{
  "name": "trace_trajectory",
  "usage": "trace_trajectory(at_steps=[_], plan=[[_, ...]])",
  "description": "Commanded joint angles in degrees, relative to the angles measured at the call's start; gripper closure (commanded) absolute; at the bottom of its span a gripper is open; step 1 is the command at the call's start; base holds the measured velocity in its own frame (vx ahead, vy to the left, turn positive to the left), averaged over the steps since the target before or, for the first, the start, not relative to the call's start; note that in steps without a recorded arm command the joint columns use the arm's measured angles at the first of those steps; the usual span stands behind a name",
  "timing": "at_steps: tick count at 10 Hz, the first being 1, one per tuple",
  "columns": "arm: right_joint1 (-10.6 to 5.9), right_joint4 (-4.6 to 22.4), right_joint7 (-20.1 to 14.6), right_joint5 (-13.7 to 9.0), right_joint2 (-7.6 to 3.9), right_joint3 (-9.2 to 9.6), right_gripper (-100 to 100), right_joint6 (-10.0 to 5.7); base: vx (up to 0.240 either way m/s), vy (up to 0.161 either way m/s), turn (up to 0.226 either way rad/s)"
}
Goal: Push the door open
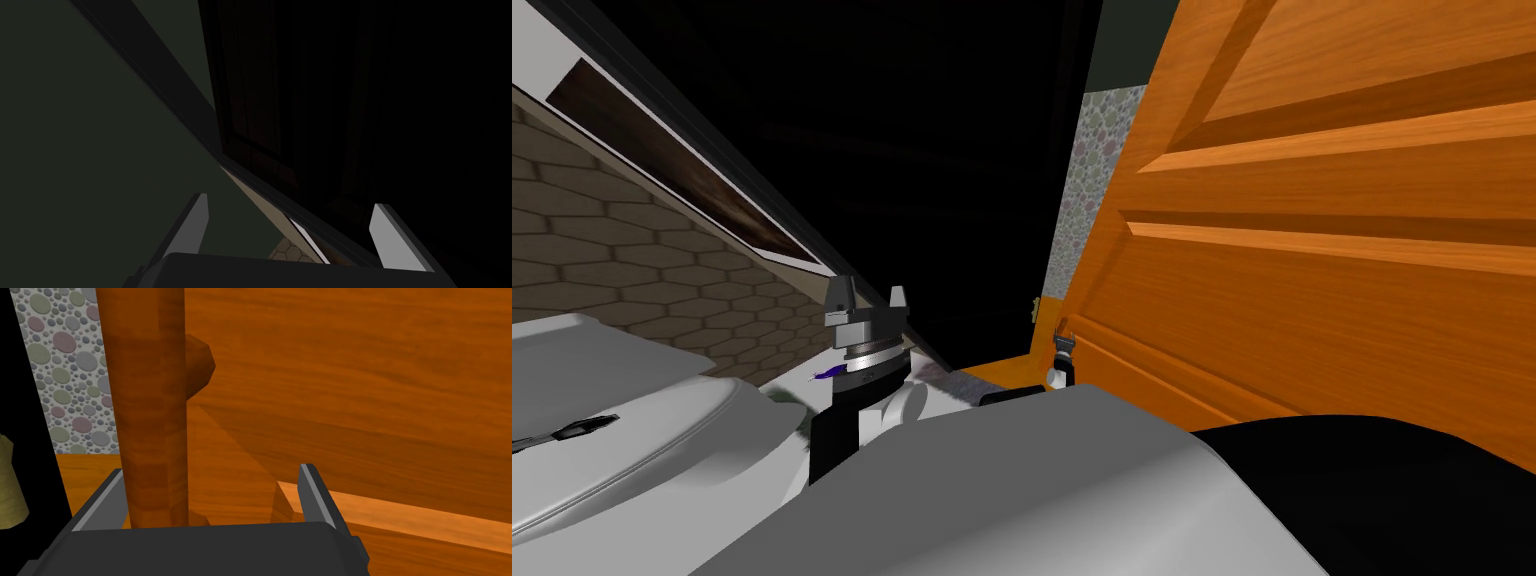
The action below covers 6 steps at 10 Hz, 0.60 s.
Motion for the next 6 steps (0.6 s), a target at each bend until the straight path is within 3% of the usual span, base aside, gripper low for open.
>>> trace_trajectory(at_steps=[1,2,6], plan=[[2.30,-2.9,2.1,-0.8,-0.94,-1.80,100,0.45,-0.004,-0.049,0.050],[2.02,-3.0,2.3,-1.4,-1.07,-2.58,100,-0.14,0.037,-0.070,0.072],[2.02,-3.0,2.3,-1.4,-1.07,-2.58,100,-0.14,0.019,-0.020,0.005]])
